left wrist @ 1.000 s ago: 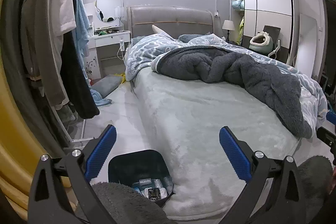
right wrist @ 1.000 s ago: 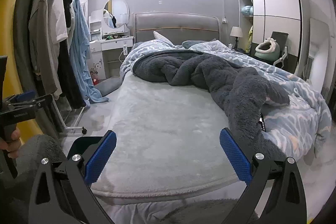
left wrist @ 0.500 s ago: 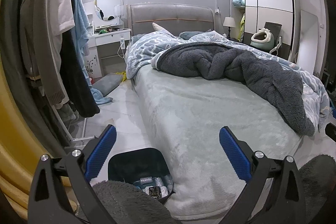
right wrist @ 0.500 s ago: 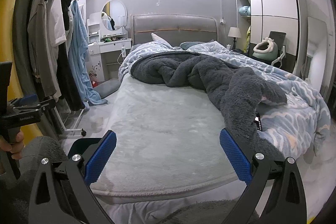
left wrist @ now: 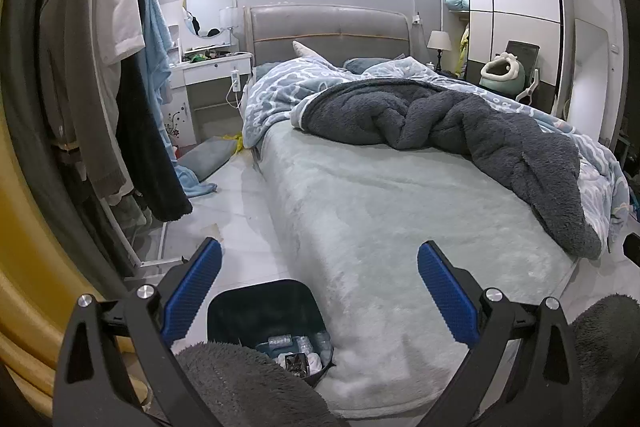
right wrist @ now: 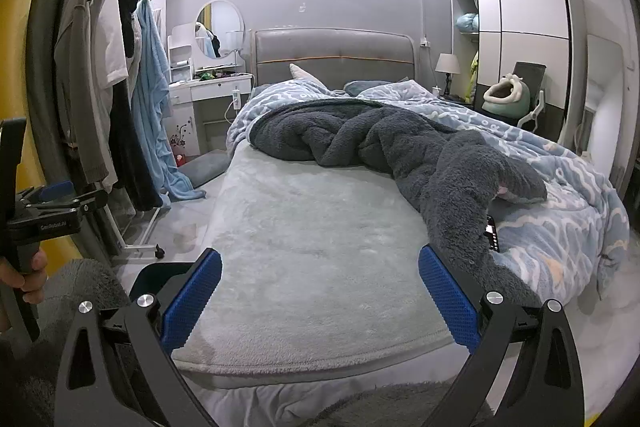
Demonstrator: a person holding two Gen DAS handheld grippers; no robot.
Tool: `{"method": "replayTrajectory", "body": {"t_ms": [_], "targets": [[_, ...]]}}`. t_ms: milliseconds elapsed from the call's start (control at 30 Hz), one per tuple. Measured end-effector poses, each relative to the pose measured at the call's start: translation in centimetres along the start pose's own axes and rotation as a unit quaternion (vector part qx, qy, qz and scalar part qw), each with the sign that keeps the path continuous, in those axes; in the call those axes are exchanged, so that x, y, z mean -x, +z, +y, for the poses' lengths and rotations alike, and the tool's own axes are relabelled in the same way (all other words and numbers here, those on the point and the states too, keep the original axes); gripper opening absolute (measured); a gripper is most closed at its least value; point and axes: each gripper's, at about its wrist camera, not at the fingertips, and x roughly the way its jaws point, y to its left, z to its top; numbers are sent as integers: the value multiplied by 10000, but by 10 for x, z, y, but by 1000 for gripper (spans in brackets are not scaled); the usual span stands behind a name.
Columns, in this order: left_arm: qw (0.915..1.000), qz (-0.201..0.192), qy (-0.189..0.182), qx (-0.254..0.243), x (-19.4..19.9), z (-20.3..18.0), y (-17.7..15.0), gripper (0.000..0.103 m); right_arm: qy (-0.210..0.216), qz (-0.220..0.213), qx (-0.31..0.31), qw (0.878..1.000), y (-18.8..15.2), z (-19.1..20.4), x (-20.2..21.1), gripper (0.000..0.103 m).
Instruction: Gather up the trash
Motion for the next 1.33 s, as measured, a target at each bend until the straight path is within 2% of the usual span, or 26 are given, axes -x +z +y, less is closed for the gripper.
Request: {"method": "replayTrajectory", "body": {"t_ms": [1333], "targets": [[9999,152,29,41,-3,8,-15,100,3,-3,14,10000,0,0,-1,100]]}}
